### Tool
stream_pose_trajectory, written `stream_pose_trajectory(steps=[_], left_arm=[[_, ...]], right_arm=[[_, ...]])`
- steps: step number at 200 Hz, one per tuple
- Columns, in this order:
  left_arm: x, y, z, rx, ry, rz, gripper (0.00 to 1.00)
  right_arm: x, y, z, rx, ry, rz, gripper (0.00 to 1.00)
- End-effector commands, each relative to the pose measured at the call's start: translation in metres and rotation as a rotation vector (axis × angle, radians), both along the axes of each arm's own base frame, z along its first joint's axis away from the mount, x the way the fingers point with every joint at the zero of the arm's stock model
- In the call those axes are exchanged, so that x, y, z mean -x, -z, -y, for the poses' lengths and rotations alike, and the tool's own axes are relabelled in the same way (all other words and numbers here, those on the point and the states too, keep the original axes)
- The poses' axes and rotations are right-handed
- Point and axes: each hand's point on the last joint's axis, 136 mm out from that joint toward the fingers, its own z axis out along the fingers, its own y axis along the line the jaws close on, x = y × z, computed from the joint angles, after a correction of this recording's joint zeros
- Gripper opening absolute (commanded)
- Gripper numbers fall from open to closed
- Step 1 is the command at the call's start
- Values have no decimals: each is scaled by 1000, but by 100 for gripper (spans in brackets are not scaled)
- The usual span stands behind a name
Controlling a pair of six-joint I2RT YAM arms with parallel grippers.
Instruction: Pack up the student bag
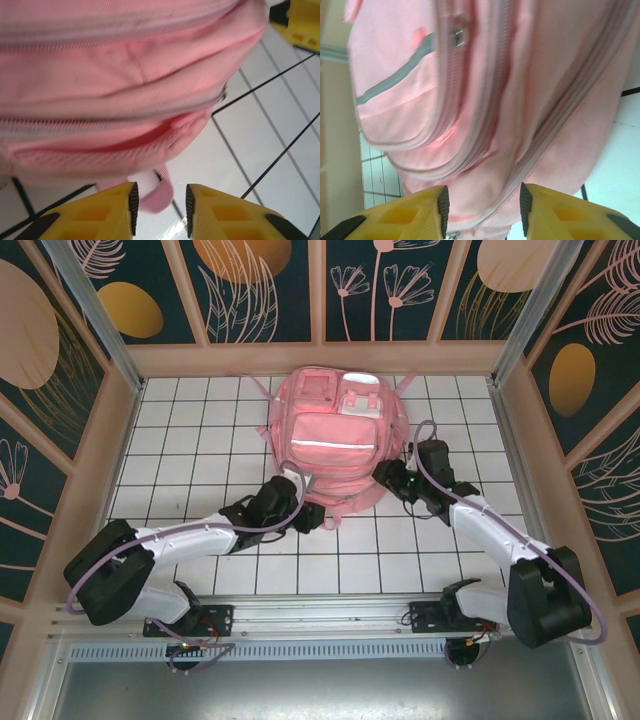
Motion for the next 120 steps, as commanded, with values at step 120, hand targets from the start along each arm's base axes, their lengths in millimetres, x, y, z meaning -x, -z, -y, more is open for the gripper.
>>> stream_pose_trajectory(steps=[120], left_arm=[[-36, -1, 57, 67, 56, -4, 27]], right_arm=[[21, 28, -47, -29, -144, -51, 29]])
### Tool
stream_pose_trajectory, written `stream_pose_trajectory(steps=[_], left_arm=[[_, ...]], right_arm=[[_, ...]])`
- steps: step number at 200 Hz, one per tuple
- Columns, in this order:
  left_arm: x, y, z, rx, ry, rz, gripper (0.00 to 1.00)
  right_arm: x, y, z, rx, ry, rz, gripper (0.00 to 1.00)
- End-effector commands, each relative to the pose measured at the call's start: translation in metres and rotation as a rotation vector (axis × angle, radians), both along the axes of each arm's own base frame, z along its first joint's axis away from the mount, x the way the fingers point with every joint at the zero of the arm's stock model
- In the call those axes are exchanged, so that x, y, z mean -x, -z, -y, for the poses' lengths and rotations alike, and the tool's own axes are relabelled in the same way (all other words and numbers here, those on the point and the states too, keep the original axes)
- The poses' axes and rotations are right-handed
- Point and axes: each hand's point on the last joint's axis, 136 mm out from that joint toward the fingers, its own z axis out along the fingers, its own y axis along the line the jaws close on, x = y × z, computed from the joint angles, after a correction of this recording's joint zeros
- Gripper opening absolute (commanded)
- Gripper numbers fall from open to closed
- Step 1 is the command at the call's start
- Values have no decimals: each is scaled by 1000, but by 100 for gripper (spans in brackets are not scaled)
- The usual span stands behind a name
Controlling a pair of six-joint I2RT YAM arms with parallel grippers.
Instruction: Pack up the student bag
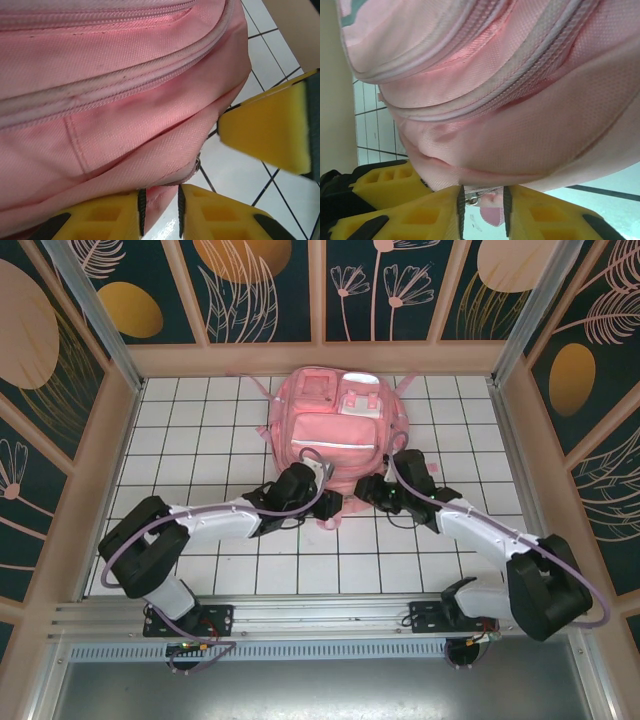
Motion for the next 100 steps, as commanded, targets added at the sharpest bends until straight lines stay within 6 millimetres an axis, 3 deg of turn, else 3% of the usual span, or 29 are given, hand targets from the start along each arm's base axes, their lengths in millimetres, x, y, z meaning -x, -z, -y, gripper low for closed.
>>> stream_pose_trajectory(steps=[1, 36, 40, 54, 100], left_arm=[[-9, -6, 12, 27, 20, 28, 28], [-15, 5, 12, 5, 8, 11, 40], [-16, 17, 12, -16, 5, -8, 42], [-19, 22, 12, -27, -2, -10, 48], [-32, 39, 20, -76, -2, -25, 49]], right_arm=[[-8, 2, -1, -27, 11, 1, 29], [-19, 11, 10, -55, 51, -28, 29], [-19, 12, 11, -58, 52, -33, 29], [-21, 18, 9, -86, 44, -60, 29], [-22, 38, -5, -164, 5, -147, 25]])
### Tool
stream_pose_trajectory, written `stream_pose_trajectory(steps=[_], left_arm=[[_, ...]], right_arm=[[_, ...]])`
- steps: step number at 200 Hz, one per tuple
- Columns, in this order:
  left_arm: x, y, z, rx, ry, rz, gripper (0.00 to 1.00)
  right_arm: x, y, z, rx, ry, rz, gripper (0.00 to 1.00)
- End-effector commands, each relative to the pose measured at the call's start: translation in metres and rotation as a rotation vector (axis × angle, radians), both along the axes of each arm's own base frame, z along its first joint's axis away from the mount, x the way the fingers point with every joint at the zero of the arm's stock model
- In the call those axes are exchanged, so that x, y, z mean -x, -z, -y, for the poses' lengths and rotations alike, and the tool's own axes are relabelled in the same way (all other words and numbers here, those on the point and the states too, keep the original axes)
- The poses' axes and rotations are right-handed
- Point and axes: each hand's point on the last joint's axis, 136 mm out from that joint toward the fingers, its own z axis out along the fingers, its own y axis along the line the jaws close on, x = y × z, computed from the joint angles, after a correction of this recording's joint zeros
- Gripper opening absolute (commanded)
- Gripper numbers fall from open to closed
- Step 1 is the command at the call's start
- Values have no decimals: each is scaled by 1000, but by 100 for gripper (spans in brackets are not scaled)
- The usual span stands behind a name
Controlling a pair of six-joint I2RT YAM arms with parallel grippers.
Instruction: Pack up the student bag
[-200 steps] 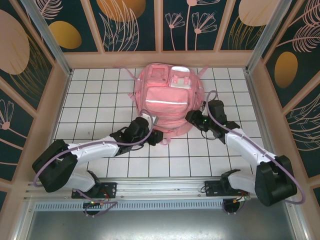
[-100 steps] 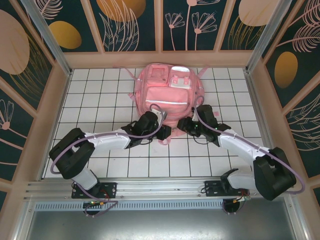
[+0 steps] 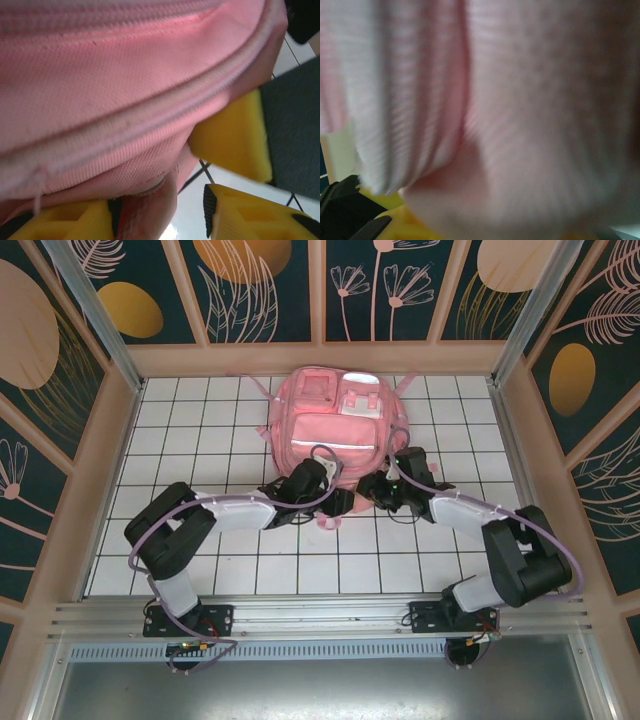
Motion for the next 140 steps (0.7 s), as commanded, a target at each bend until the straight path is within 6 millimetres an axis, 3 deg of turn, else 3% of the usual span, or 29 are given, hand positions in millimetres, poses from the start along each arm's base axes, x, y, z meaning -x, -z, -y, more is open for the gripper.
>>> stream_pose_trajectory(steps=[1, 6, 11, 37, 88, 140], left_arm=[[-11, 14, 2, -48, -4, 1, 49], [-10, 22, 0, -63, -2, -12, 49], [-16, 15, 7, -49, 0, 0, 48], [-19, 26, 19, -56, 27, -33, 40], [-26, 15, 27, -10, 24, -35, 0], [-28, -21, 6, 7, -13, 26, 0]], right_arm=[[-1, 3, -9, -79, -17, -25, 25], [-1, 5, -10, -90, -18, -34, 23], [-1, 6, -12, -101, -23, -39, 21], [1, 12, -14, -118, -29, -59, 11], [2, 12, -6, -91, -4, -49, 0], [5, 10, 13, 31, 11, 7, 0]])
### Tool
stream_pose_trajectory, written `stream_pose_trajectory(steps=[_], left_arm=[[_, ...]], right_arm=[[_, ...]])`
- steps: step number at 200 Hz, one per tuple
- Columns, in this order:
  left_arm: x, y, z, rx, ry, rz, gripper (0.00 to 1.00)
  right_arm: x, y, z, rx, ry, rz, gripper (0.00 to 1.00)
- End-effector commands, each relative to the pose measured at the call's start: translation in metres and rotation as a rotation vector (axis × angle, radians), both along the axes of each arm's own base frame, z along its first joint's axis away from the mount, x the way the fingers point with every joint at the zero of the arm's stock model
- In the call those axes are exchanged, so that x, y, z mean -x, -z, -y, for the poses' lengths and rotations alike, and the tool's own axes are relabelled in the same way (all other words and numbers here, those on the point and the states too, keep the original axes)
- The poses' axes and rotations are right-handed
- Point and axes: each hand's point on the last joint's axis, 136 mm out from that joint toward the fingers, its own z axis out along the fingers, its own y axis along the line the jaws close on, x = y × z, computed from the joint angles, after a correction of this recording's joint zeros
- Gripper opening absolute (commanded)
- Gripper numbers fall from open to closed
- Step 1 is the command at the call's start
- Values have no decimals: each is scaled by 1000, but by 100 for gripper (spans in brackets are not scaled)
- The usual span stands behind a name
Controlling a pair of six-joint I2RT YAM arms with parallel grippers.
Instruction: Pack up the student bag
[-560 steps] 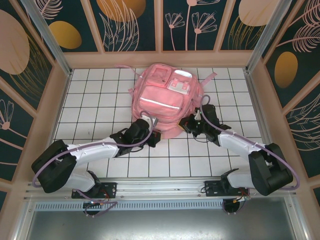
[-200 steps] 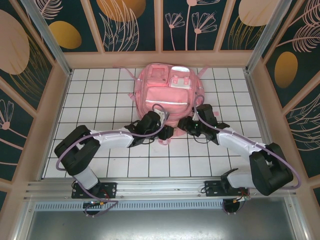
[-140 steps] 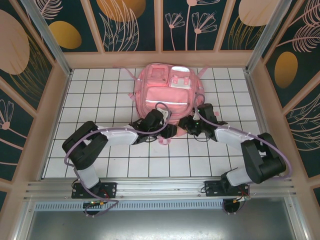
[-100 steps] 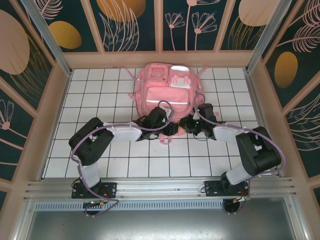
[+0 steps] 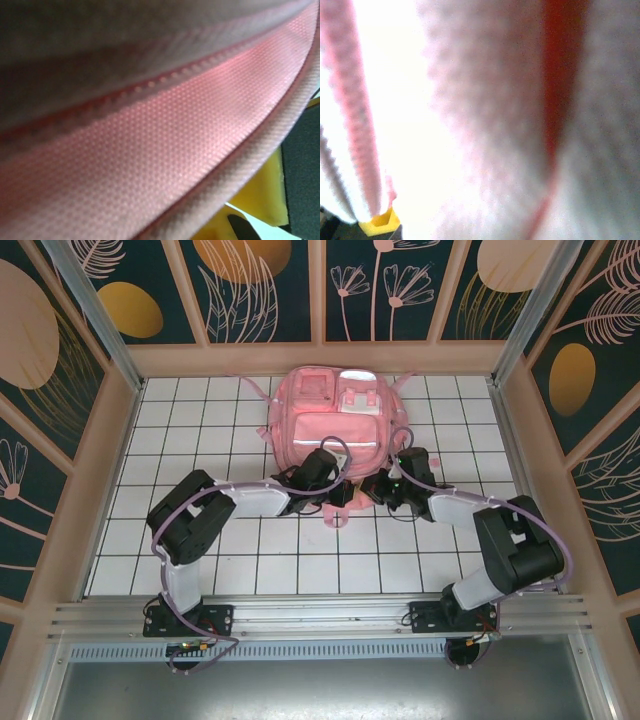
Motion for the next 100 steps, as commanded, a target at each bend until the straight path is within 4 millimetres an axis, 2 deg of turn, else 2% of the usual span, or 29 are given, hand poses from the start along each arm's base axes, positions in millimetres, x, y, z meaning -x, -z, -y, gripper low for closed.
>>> stream_pose_trajectory(steps=[1, 43, 58, 61, 65, 100], left_arm=[[-5, -32, -10, 36, -28, 58, 0], [3, -51, -21, 57, -40, 85, 0], [2, -49, -23, 48, -49, 82, 0], [2, -61, -24, 64, -52, 100, 0], [2, -63, -24, 66, -55, 103, 0], [-2, -65, -24, 72, -74, 100, 0]], right_arm=[[18, 6, 7, 69, -36, -8, 0], [21, 14, 16, 146, -41, 6, 0], [22, 18, 19, 177, -41, 8, 0], [22, 18, 19, 181, -43, 11, 0], [22, 19, 20, 189, -44, 11, 0], [31, 30, 10, 251, -96, 14, 0]])
